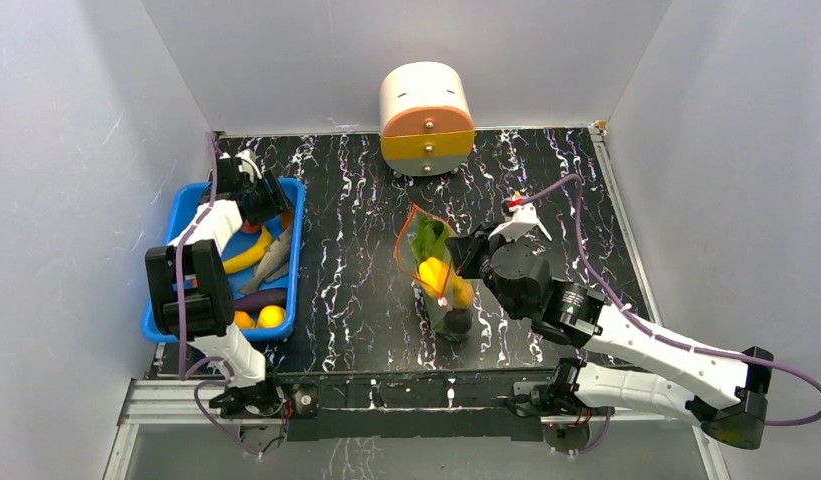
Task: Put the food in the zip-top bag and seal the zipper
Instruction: Pick up the fake fruit from the bin.
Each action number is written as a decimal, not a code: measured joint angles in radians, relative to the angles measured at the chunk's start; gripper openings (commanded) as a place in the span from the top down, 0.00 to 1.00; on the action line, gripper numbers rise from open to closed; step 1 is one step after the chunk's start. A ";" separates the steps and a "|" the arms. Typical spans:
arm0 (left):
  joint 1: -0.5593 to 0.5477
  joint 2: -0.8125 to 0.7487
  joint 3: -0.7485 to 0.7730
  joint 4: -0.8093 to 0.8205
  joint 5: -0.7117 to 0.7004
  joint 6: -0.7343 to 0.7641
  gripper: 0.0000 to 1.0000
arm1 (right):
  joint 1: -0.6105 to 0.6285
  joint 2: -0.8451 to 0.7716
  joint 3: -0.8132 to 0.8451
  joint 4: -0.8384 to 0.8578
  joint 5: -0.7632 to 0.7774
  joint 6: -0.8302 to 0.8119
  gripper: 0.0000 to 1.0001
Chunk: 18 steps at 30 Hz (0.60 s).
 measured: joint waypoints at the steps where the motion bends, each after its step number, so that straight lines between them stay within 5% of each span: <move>1: 0.002 0.011 0.009 -0.004 0.011 0.003 0.43 | 0.000 0.000 0.000 0.000 0.000 0.000 1.00; 18: 0.018 0.150 0.038 -0.053 0.013 0.021 0.62 | 0.000 0.013 0.014 -0.013 -0.002 0.002 1.00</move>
